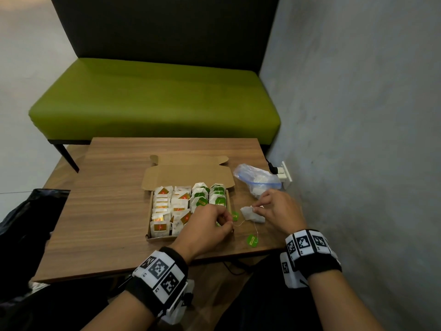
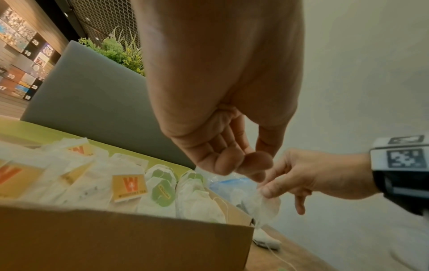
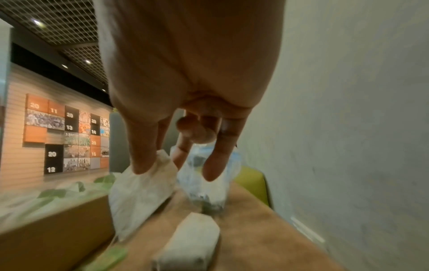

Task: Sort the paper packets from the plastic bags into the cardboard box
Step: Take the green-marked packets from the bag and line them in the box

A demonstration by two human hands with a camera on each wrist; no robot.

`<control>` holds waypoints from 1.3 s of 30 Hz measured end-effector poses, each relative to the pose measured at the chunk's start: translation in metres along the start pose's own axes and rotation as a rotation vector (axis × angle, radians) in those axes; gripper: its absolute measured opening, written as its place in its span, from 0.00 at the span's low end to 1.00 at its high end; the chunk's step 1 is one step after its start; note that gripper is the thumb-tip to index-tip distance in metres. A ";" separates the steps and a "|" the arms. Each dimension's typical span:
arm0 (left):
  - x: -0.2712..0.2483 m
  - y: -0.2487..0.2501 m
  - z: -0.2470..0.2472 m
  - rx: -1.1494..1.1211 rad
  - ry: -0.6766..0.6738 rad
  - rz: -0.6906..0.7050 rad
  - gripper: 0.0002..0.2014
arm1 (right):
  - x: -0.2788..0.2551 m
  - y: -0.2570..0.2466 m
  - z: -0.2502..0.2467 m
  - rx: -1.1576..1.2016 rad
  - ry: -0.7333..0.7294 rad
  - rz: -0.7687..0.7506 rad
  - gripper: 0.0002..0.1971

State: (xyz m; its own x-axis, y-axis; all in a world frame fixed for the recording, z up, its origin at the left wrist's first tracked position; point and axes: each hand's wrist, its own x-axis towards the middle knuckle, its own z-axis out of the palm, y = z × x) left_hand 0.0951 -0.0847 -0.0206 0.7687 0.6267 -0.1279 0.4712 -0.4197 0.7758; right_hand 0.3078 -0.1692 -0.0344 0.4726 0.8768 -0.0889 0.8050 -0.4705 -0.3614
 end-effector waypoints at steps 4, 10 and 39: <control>0.003 0.005 0.000 0.002 0.051 0.032 0.06 | -0.007 -0.010 -0.022 -0.012 0.050 -0.040 0.07; 0.011 0.025 -0.001 0.014 0.075 0.112 0.22 | -0.016 -0.033 -0.059 0.042 0.018 -0.124 0.09; -0.032 0.032 -0.036 -0.882 0.199 -0.039 0.09 | -0.059 -0.067 0.000 0.647 -0.108 -0.071 0.08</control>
State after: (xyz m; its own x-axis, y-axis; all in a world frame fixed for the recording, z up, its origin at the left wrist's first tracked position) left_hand 0.0694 -0.0945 0.0306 0.6314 0.7664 -0.1185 -0.0700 0.2085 0.9755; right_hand 0.2255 -0.1894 -0.0048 0.3605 0.9244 -0.1244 0.4391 -0.2859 -0.8517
